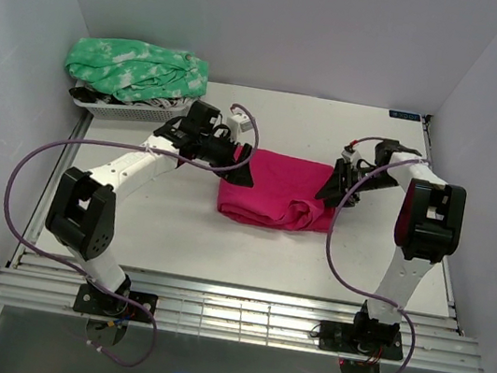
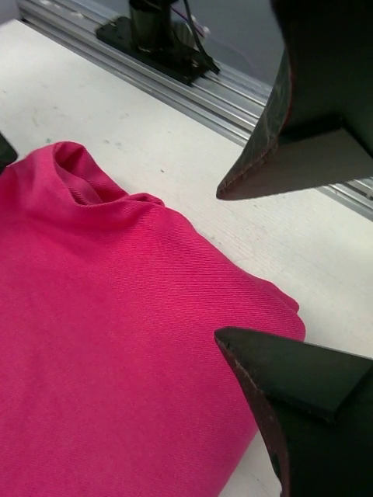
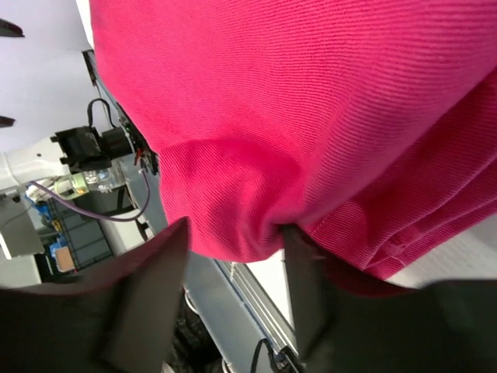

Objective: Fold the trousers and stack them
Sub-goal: Fold the trousers

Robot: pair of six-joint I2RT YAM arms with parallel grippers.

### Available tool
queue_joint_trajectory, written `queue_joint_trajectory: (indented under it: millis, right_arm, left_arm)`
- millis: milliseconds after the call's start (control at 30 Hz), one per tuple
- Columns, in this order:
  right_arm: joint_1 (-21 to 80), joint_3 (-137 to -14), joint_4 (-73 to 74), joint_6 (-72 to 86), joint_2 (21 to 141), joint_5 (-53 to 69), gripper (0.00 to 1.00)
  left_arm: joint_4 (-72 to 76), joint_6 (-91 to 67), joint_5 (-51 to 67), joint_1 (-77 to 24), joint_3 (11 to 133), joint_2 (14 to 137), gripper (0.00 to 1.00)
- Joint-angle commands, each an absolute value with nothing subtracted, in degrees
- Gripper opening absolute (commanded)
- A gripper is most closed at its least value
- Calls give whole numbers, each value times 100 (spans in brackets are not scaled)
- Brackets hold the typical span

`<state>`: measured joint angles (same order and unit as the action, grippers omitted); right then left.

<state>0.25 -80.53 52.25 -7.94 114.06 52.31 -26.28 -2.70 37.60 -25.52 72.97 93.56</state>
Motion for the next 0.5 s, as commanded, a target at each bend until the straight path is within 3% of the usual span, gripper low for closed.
queue_joint_trajectory:
  millis: [0, 33, 100, 133, 200, 267, 400, 467]
  right_arm:
    - [193, -8173, 5326, -764, 11417, 5151, 52]
    - [167, -8304, 5526, -921, 11417, 4994, 40]
    - [123, -8419, 5728, -1177, 11400, 4801, 26]
    - [80, -8498, 5809, -1291, 11391, 4668, 14]
    - [-95, -8499, 5827, -1511, 11312, 4239, 8]
    - [-114, -8534, 5810, -1660, 11277, 3983, 8]
    - [-132, -8543, 5818, -1994, 11145, 3899, 8]
    - [-158, -8552, 6169, -2118, 11127, 4392, 33]
  left_arm:
    - [-2873, 491, 3779, -2724, 7242, 9219, 75]
    - [-2978, 588, 3919, -2725, 7242, 9359, 73]
    - [-3032, 650, 4139, -2733, 7225, 9500, 67]
    - [-3050, 624, 4209, -2733, 7216, 9562, 59]
    - [-3067, 493, 4254, -2725, 7154, 9816, 52]
    - [-3094, 457, 4359, -2698, 7102, 9966, 46]
    - [-3006, 492, 4430, -2681, 6926, 10090, 48]
    - [-2875, 475, 4369, -2689, 6882, 9967, 53]
